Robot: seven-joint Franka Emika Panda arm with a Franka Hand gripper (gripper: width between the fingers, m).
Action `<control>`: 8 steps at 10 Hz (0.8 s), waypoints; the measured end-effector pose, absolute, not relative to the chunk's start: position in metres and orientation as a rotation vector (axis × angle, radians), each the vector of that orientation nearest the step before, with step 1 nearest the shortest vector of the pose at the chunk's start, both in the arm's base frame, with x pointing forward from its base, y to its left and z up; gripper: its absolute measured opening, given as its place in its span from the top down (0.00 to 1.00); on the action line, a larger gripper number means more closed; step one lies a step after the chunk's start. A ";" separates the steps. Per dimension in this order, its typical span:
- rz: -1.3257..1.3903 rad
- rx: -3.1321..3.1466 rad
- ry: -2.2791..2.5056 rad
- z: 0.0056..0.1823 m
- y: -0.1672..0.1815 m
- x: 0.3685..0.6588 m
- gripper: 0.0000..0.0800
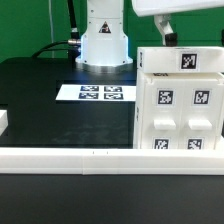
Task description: Assemble cabinet
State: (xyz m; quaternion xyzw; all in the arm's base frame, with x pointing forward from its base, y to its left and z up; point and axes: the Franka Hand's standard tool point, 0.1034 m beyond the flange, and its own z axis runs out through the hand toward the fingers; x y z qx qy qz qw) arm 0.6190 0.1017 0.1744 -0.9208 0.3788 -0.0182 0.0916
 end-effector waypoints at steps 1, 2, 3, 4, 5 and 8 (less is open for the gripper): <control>-0.057 -2.752 1.085 0.175 0.103 0.619 0.00; -0.071 -2.798 0.964 0.176 0.103 0.620 0.00; -0.083 -2.835 0.855 0.176 0.103 0.620 0.00; -0.094 -2.869 0.739 0.176 0.103 0.620 0.00; -0.101 -2.886 0.674 0.176 0.103 0.620 0.00; -0.134 -2.957 0.359 0.177 0.102 0.621 0.00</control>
Offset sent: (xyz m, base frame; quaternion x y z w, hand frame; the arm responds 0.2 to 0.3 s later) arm 0.0013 0.0003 0.0026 -0.0067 -0.0022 -0.1978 0.9802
